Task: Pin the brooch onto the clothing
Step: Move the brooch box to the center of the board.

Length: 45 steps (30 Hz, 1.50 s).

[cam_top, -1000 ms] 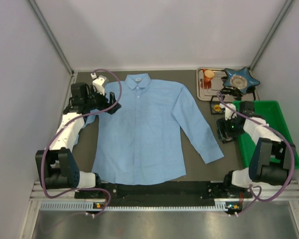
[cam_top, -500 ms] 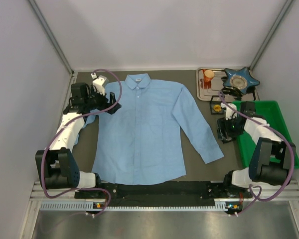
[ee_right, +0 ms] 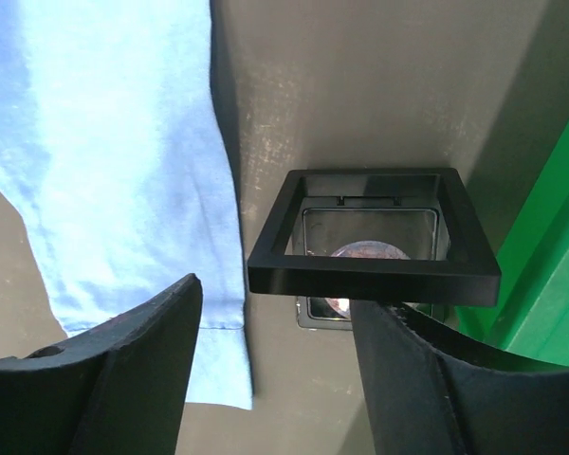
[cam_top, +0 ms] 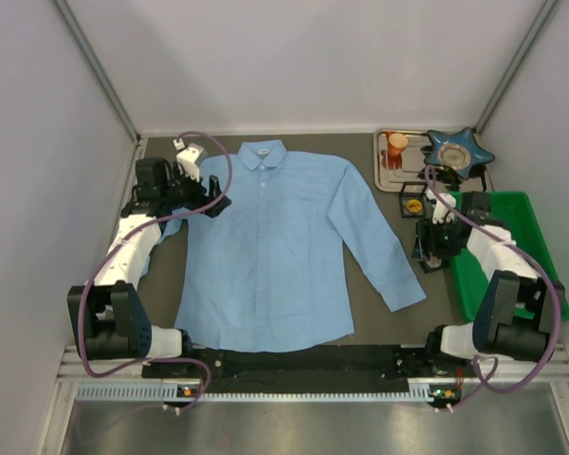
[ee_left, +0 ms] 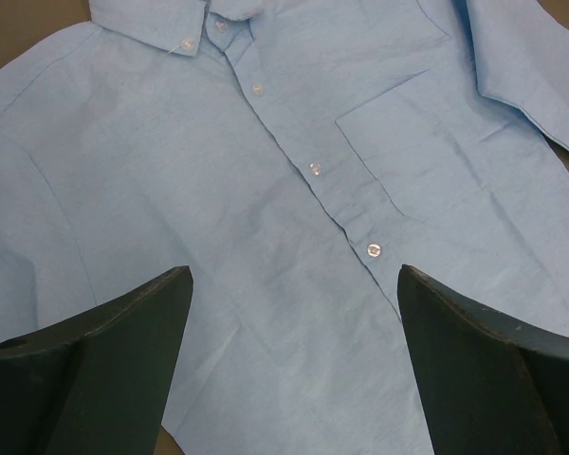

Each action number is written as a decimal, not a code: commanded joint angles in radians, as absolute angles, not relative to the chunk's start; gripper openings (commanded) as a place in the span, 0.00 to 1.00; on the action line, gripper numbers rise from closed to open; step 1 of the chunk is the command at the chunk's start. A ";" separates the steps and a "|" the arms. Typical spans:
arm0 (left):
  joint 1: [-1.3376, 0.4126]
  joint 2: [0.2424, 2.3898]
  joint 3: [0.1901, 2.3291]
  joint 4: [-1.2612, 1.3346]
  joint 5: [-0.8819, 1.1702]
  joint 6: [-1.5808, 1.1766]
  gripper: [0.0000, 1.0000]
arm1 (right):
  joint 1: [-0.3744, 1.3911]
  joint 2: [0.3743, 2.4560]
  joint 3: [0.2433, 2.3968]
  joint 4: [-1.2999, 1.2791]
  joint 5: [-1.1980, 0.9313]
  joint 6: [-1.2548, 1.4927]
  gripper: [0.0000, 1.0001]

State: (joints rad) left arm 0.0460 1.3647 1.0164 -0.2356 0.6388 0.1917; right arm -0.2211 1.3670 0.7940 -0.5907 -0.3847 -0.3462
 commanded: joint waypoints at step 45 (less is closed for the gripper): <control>0.040 1.404 1.094 -0.307 0.853 0.342 0.92 | -0.107 1.562 1.147 -0.983 -0.405 -1.698 0.38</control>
State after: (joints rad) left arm 0.0441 1.3972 1.0504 -0.3183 0.8261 0.3168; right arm -0.1215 1.5501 1.1336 -0.9943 -0.3988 -1.6501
